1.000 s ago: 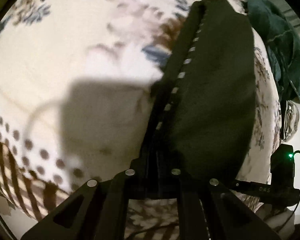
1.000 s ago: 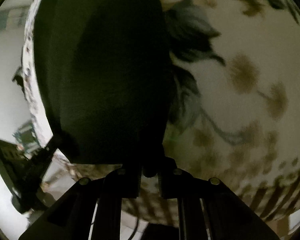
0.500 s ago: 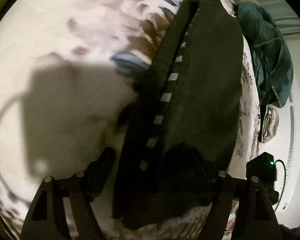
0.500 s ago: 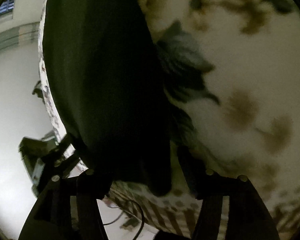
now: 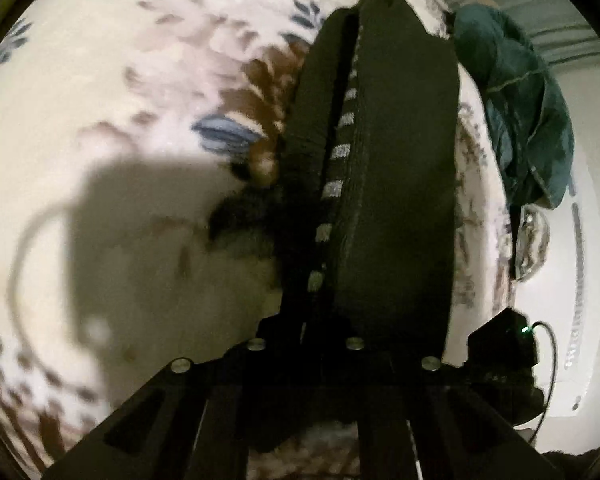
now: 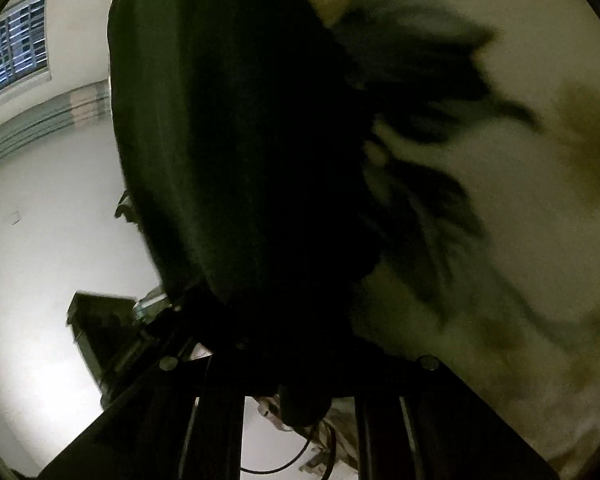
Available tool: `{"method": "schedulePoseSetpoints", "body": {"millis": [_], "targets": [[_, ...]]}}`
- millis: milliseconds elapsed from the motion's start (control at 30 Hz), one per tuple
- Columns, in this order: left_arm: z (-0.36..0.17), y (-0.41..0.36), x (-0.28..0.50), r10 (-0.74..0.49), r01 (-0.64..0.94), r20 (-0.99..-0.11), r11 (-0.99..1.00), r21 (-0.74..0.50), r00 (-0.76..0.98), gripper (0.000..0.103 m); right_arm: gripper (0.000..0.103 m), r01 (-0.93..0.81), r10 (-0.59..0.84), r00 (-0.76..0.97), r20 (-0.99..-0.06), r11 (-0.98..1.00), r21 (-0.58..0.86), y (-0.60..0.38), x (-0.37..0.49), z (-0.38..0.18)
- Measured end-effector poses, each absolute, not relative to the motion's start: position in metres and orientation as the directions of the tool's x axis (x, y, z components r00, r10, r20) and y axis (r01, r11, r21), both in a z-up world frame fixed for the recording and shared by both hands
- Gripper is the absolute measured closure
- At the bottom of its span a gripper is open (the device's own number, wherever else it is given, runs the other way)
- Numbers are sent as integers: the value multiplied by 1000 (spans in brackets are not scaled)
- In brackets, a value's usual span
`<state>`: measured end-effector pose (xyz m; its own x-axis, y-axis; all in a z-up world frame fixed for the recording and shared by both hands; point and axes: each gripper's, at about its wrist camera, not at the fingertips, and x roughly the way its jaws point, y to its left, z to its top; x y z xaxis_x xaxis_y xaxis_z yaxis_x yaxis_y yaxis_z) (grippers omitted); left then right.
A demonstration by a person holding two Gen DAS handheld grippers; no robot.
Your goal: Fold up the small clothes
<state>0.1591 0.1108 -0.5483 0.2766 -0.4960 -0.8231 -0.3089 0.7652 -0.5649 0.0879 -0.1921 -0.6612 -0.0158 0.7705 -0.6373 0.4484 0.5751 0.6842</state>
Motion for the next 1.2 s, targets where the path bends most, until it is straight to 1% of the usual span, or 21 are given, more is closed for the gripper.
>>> {"method": "schedulePoseSetpoints", "body": {"millis": [67, 167, 200, 233, 267, 300, 333, 367, 433, 467, 500, 567, 600, 667, 767, 833, 933, 1033, 1067, 1100, 1200], "targets": [[-543, 107, 151, -504, -300, -819, 765, -570, 274, 97, 91, 454, 752, -28, -659, 597, 662, -196, 79, -651], [-557, 104, 149, -511, -308, -828, 768, -561, 233, 96, 92, 456, 727, -55, -684, 628, 631, -198, 67, -642], [-566, 107, 150, -543, -325, -808, 740, -589, 229, 92, 92, 460, 721, -56, -690, 632, 623, -199, 69, -644], [-575, 111, 153, -557, -351, -804, 725, -593, 209, 91, 91, 460, 722, -60, -690, 633, 622, -198, 73, -646], [-580, 112, 154, -563, -368, -803, 717, -592, 195, 82, 90, 457, 723, -71, -687, 636, 622, -198, 78, -649], [-588, 115, 155, -587, -388, -787, 692, -609, 188, 81, 90, 450, 713, -87, -696, 651, 611, -197, 84, -651], [-592, 118, 154, -603, -406, -774, 669, -622, 191, 81, 90, 448, 714, -96, -694, 653, 610, -197, 90, -652], [-592, 121, 153, -607, -414, -772, 664, -622, 188, 81, 86, 445, 719, -102, -687, 651, 615, -193, 91, -651], [-584, 124, 159, -597, -413, -786, 682, -604, 163, 79, 81, 414, 712, -128, -690, 671, 616, -188, 95, -648], [-571, 126, 165, -570, -400, -805, 708, -582, 162, 69, 74, 397, 705, -144, -695, 684, 612, -187, 97, -643], [-561, 129, 171, -566, -390, -804, 709, -588, 181, 49, 64, 380, 689, -149, -710, 702, 602, -186, 101, -634], [-535, 140, 194, -560, -367, -789, 699, -614, 252, 26, 50, 361, 655, -118, -746, 728, 583, -190, 113, -613], [-526, 146, 208, -555, -359, -781, 694, -624, 285, 26, 47, 360, 648, -98, -756, 731, 580, -196, 121, -605], [-510, 154, 246, -545, -333, -764, 690, -642, 344, 26, 46, 365, 622, -48, -782, 739, 566, -209, 145, -589], [-496, 159, 332, -512, -257, -750, 725, -639, 418, 26, 46, 368, 599, 41, -800, 735, 570, -224, 210, -572], [-498, 153, 392, -507, -200, -749, 755, -624, 426, 26, 46, 346, 571, 114, -813, 744, 571, -226, 273, -566], [-523, 145, 486, -497, -167, -772, 788, -593, 397, 26, 46, 317, 519, 188, -834, 772, 552, -217, 350, -566], [-544, 145, 547, -482, -137, -790, 815, -563, 377, 29, 46, 315, 512, 209, -833, 771, 553, -224, 432, -586], [-546, 141, 555, -480, -125, -790, 820, -559, 381, 43, 46, 321, 499, 218, -839, 775, 544, -225, 463, -597], [-548, 137, 564, -483, -101, -785, 824, -557, 387, 96, 46, 322, 498, 223, -838, 774, 546, -222, 490, -603], [-545, 137, 570, -470, -55, -785, 844, -533, 403, 99, 46, 322, 527, 210, -823, 757, 568, -214, 533, -621]]}}
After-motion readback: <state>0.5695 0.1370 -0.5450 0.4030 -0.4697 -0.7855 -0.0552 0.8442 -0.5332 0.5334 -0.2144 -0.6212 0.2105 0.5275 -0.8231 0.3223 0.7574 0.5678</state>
